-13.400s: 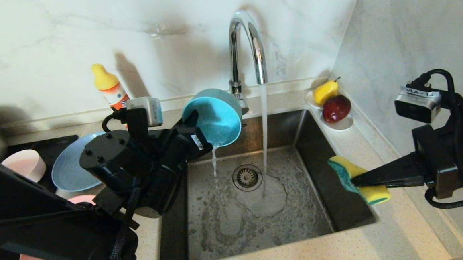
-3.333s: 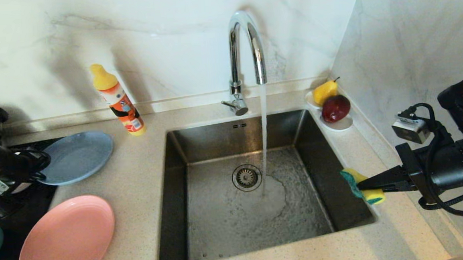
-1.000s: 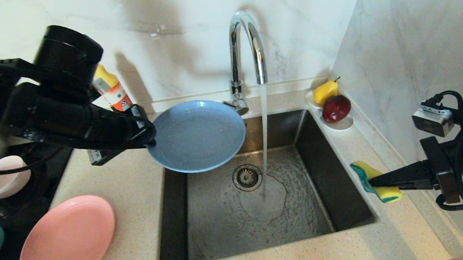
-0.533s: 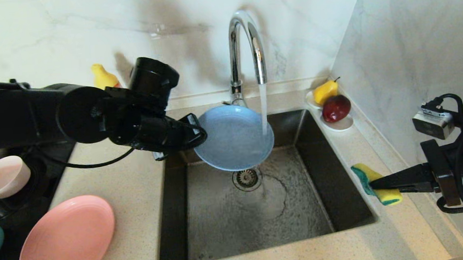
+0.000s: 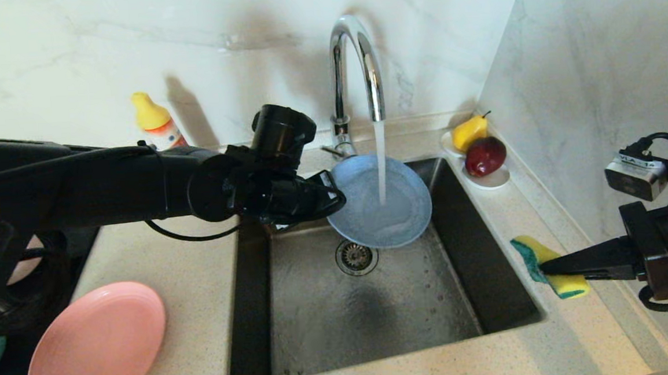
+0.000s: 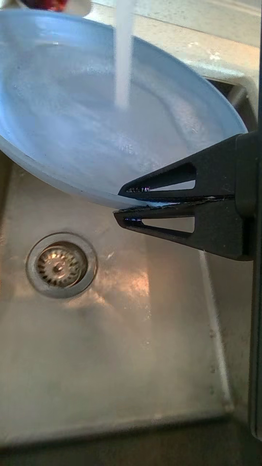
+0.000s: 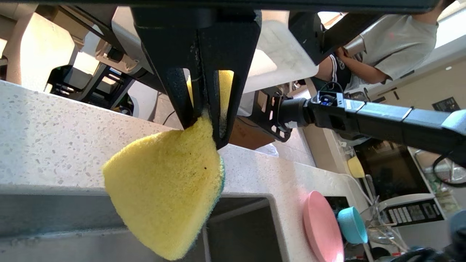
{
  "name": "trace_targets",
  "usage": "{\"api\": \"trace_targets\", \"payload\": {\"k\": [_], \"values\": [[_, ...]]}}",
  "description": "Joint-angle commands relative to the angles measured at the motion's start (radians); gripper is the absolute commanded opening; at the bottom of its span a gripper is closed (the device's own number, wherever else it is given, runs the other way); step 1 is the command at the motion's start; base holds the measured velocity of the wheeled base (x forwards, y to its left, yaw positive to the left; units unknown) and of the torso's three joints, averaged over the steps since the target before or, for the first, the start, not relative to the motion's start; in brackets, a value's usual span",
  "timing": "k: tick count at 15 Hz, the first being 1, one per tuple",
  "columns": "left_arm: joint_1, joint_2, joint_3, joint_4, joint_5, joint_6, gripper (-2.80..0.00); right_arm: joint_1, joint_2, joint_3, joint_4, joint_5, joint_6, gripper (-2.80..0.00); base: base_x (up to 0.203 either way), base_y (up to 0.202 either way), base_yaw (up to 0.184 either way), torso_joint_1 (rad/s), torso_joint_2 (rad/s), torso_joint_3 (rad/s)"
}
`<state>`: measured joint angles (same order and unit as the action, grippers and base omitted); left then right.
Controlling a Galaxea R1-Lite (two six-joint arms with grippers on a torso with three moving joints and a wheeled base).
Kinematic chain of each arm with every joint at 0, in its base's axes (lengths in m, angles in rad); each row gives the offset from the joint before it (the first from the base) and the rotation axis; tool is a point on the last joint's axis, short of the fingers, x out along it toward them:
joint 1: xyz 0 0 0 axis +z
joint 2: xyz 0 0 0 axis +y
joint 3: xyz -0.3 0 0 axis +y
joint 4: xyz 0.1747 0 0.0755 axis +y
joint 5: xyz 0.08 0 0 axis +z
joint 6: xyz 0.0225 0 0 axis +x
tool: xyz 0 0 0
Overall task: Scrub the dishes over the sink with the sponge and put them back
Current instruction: Wash the plate
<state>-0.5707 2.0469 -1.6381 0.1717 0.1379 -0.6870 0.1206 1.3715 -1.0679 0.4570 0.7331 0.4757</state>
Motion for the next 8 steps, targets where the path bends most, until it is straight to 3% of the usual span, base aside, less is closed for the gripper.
{"api": "trace_targets", "payload": {"k": [1, 6, 8], "values": [[-0.027, 0.029, -0.011, 0.000, 0.000, -0.006, -2.80, 0.001, -0.013, -0.001, 0.003, 0.008, 0.003, -2.80, 0.000, 0.000, 0.000, 0.000, 0.00, 0.000], [-0.067, 0.041, 0.028, 0.016, 0.004, -0.032, -2.80, 0.001, -0.026, 0.008, 0.002, 0.008, 0.003, -2.80, 0.000, 0.000, 0.000, 0.000, 0.00, 0.000], [-0.066, 0.019, 0.093, 0.012, 0.045, -0.039, -2.80, -0.001, -0.031, 0.019, -0.003, 0.008, 0.001, -2.80, 0.000, 0.000, 0.000, 0.000, 0.00, 0.000]]}}
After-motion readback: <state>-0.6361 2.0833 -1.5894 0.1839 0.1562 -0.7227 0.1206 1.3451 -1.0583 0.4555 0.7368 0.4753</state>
